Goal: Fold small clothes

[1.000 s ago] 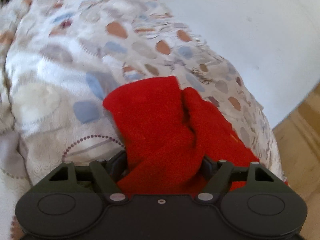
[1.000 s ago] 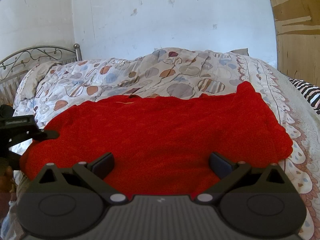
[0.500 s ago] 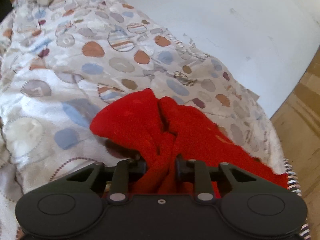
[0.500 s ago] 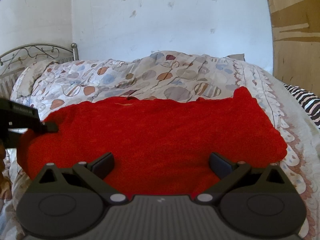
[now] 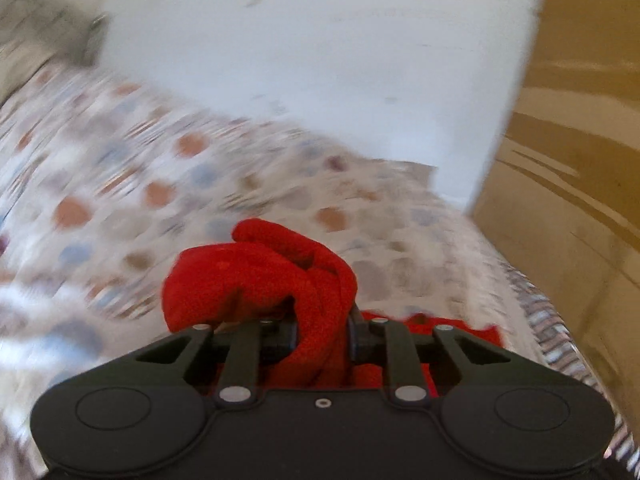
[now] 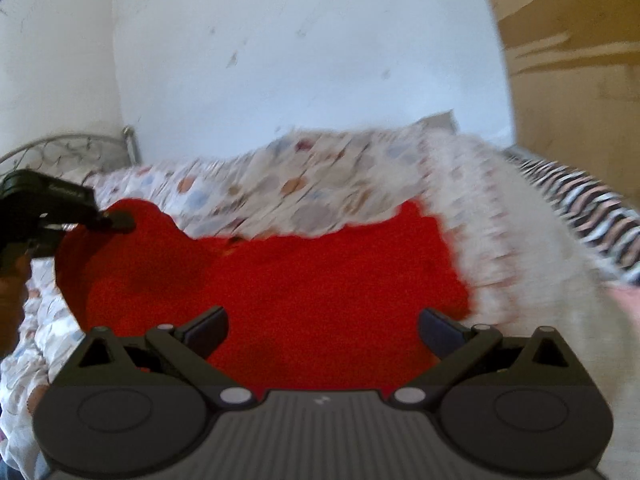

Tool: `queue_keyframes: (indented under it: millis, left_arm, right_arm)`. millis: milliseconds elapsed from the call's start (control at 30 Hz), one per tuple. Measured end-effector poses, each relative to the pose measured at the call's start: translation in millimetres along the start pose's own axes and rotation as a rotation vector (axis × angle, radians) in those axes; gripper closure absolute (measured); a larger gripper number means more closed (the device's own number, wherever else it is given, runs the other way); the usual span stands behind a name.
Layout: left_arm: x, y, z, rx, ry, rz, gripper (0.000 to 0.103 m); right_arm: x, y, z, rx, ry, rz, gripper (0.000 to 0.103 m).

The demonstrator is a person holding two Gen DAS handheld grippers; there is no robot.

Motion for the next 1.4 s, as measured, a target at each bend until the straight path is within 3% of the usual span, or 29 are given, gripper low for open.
queue_keyframes:
  millis: [133, 333, 467, 567, 700, 867, 967, 1100, 1200, 1400]
  left_arm:
    - [-16, -7, -70, -0.198, -0.066, 0.038, 0.081]
    - [-38, -66, -153, -0.458, -0.166, 0.182, 0.081]
    - [-36, -102, -169, -0.621, -0.156, 0.241, 0.080]
    - [-28, -112, -168, -0.698, -0.149, 0.258, 0.071]
    - [-11, -105, -161, -0.623, -0.221, 0.259, 0.041]
    - [9, -101, -154, -0.519, -0.319, 0.252, 0.033]
    - [25, -100, -153, -0.493, -0.361, 0.227, 0.020]
    - [36, -107, -152, -0.515, -0.390, 0.231, 0.020]
    - [39, -116, -152, -0.551, -0.397, 0.242, 0.020]
    - [39, -126, -151, -0.539, -0.422, 0.246, 0.020]
  right_arm:
    - [35, -3, -68, -0.095, -0.128, -0.021, 0.000]
    - [72, -27, -153, -0.236, -0.309, -0.005, 0.000]
    - [87, -47, -181, -0.272, -0.363, 0.016, 0.000]
    - [89, -57, -187, -0.270, -0.376, 0.040, 0.000]
    - [88, -62, -184, -0.262, -0.373, 0.055, 0.000]
    - [90, -61, -168, -0.274, -0.339, 0.051, 0.000]
    - [90, -56, -159, -0.258, -0.319, 0.045, 0.000]
    - [84, -42, -148, -0.229, -0.283, 0.053, 0.000]
    - [73, -12, -139, -0.196, -0.229, 0.057, 0.000]
    - [33, 62, -74, -0.002, -0.043, 0.155, 0.000]
Point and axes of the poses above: each gripper's, at about its wrist camera, not at the fingertips, and x roughly against the way its jaws point, z to its left, y to its top, the point moved 10 cm from there along -x, roughly the way its jaws point, and after that the axes turned 12 degrees about -y, right-handed, at the moved point
